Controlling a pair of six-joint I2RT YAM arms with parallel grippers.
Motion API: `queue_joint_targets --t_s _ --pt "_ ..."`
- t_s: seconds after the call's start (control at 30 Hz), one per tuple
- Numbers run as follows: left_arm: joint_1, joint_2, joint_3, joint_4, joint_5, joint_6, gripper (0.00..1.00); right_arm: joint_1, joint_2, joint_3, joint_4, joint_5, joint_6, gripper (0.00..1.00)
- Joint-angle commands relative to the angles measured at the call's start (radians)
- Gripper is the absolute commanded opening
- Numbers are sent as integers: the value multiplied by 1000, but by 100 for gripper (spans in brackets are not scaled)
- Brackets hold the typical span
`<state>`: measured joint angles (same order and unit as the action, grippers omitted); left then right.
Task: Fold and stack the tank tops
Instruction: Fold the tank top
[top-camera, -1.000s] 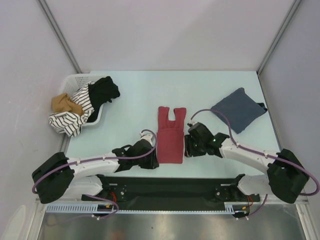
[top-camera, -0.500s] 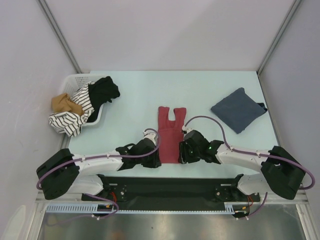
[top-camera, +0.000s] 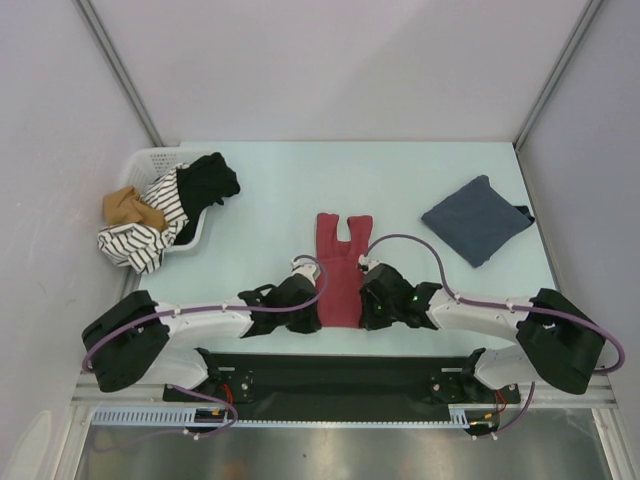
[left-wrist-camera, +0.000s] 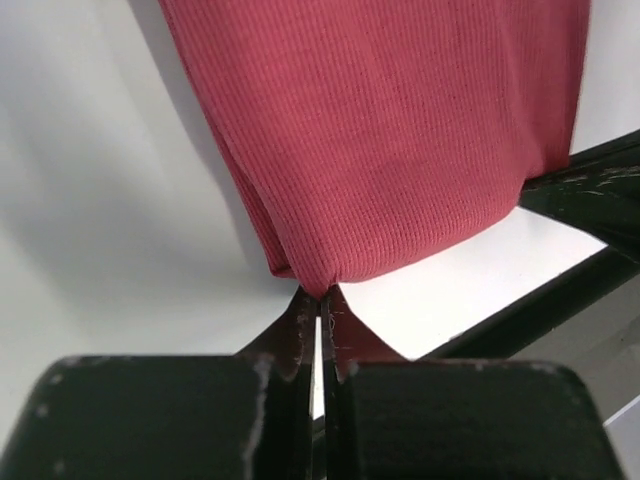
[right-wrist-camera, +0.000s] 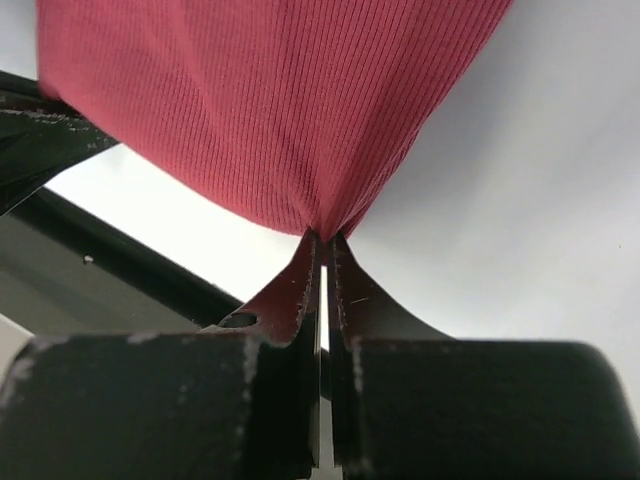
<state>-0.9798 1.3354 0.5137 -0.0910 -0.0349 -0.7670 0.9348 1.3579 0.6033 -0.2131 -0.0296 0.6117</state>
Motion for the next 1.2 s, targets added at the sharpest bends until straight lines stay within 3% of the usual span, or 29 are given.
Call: queue_joint_targets --t_s 0.0,0.2,0.37,0.7,1.17 --pt "-13 -53 8 -68 -7 18 0 12 -90 21 -41 2 6 0" --pt "-13 -159 51 -164 15 29 0 15 -201 95 -164 2 10 0" --pt "0 -170 129 -217 52 49 0 12 -203 188 -241 28 -12 0" --pt "176 -177 310 -328 110 135 0 -158 -145 343 -295 -55 -95 0" --pt "378 113 571 -325 247 247 0 -424 125 573 -298 -190 -230 0"
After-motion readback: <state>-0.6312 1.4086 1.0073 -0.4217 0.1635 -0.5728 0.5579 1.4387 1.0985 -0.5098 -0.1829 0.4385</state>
